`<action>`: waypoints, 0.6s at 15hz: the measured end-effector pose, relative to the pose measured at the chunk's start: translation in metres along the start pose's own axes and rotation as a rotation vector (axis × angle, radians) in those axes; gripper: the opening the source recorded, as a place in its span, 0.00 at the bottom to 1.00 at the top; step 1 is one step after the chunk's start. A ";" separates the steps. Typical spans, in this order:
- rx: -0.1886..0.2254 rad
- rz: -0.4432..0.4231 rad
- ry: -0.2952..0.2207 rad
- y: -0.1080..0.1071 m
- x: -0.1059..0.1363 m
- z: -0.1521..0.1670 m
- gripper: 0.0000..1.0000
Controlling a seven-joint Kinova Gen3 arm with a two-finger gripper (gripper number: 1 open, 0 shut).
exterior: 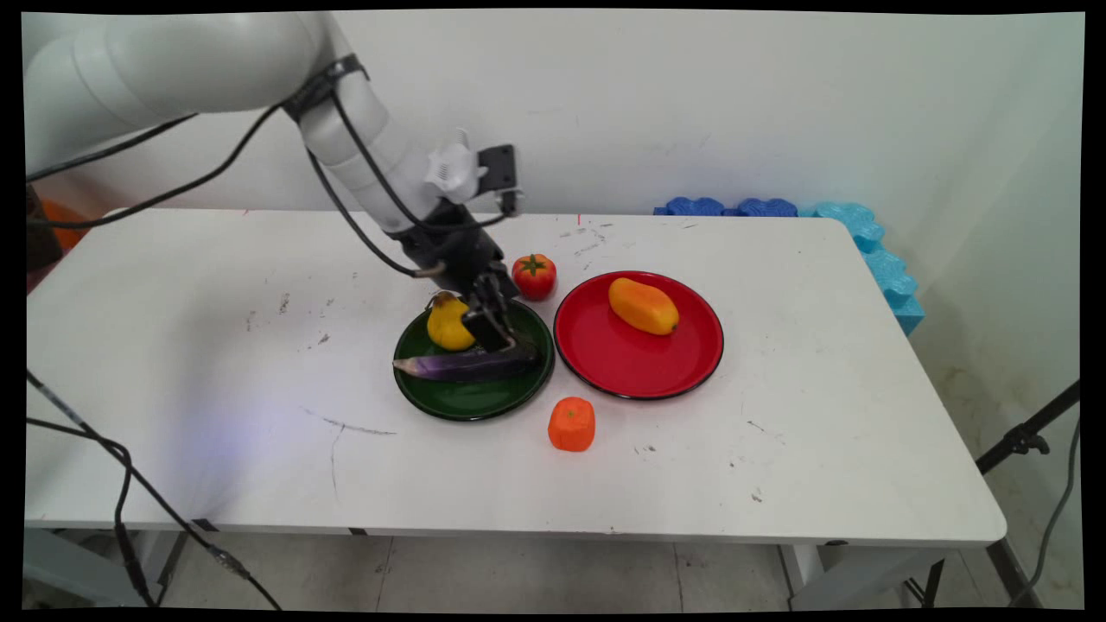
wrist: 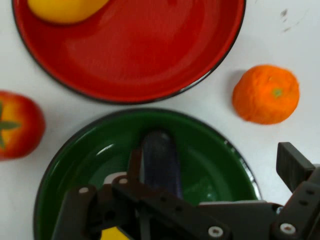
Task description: Pick up the eggplant from the green plate
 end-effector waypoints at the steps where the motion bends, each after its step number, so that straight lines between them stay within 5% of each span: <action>1: -0.001 -0.006 0.002 -0.005 -0.007 -0.001 1.00; 9: -0.031 0.010 0.001 -0.018 -0.046 0.026 1.00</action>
